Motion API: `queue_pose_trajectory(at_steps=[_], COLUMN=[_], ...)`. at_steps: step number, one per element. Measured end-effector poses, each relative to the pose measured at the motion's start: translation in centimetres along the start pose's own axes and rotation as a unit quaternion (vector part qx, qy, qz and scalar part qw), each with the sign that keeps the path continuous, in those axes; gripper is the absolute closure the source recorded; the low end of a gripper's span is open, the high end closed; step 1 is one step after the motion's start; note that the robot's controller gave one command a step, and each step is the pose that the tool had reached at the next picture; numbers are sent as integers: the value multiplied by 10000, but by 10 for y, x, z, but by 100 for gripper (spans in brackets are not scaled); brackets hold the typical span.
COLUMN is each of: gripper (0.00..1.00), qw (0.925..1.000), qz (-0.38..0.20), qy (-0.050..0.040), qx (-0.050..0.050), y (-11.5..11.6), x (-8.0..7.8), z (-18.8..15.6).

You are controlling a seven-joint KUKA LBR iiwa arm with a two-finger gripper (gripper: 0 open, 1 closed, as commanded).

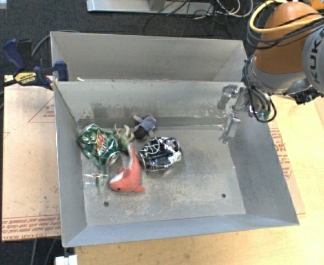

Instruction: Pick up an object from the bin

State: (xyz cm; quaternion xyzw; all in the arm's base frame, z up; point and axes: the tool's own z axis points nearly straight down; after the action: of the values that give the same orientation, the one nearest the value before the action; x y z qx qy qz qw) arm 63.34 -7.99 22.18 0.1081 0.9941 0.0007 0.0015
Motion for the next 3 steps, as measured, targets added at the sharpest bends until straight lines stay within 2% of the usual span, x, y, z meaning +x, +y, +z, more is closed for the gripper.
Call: queue_pose_trajectory(at_steps=[1, 2, 3], gripper=[0, 0, 0], qw=[9995, 9979, 9886], qz=[-320, -645, -1506], qy=[-17, 27, -20], qx=[-6, -4, -9], y=[48, 65, 74], x=[-8, 16, 12], z=[14, 84, 114])
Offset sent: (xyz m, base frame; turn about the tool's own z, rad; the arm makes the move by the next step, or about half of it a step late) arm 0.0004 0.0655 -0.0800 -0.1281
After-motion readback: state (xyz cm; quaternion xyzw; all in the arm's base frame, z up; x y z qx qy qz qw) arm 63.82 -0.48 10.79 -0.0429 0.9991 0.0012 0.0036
